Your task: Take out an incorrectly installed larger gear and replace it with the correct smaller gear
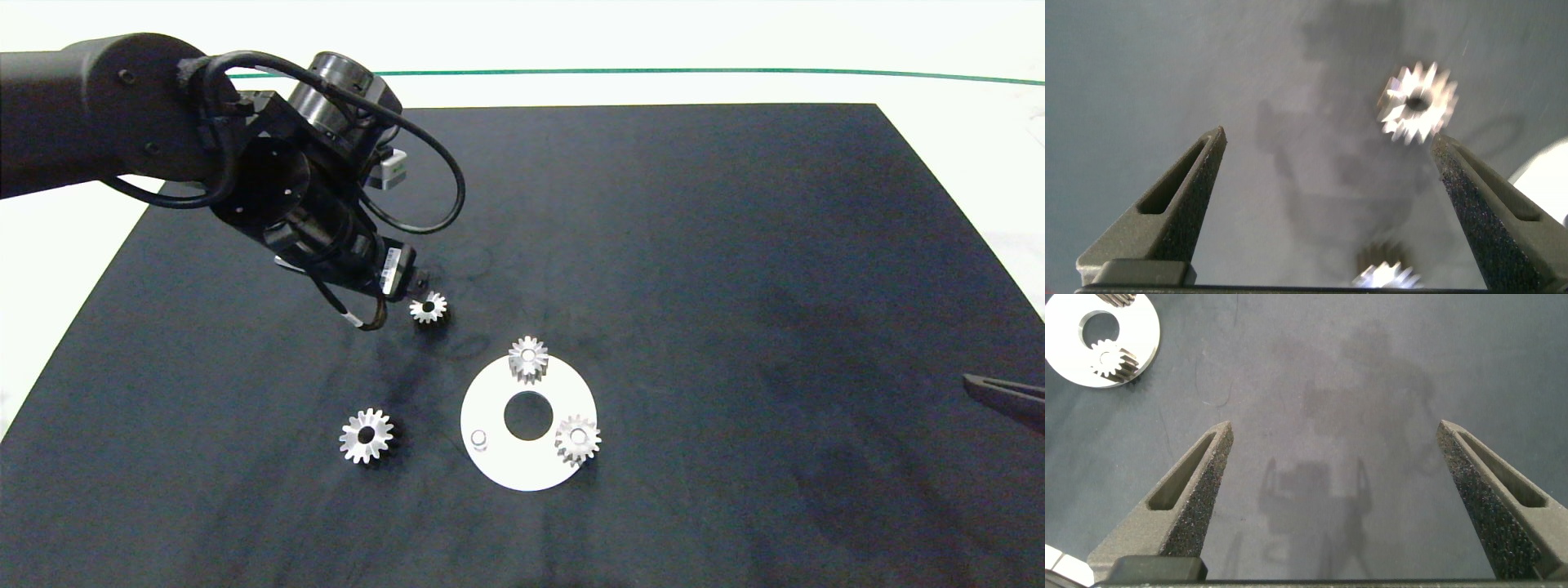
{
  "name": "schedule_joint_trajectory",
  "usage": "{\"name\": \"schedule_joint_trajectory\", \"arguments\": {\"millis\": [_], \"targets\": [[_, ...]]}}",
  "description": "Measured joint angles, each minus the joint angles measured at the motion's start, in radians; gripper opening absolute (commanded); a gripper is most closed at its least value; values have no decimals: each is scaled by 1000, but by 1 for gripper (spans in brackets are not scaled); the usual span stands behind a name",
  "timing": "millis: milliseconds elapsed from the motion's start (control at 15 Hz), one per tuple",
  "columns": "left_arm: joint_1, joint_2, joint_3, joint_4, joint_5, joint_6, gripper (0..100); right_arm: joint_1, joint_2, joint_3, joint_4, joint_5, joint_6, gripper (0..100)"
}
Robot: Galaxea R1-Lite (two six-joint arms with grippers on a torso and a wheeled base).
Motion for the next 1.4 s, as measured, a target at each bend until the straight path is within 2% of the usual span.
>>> {"name": "schedule_joint_trajectory", "arguments": {"millis": [267, 533, 667, 800, 1400], "targets": [[-25, 61, -40, 6, -13, -85, 100, 0, 0, 0, 0, 0, 1, 100], [-57, 68, -47, 4, -36, -118, 100, 0, 0, 0, 0, 0, 1, 100], [-70, 73, -51, 1, -60, -152, 100, 0, 0, 0, 0, 0, 0, 100], [-74, 79, -54, -12, -69, -160, 100, 0, 0, 0, 0, 0, 1, 100], [-62, 124, -65, -38, -68, -156, 100, 0, 1, 0, 0, 0, 0, 100]]}}
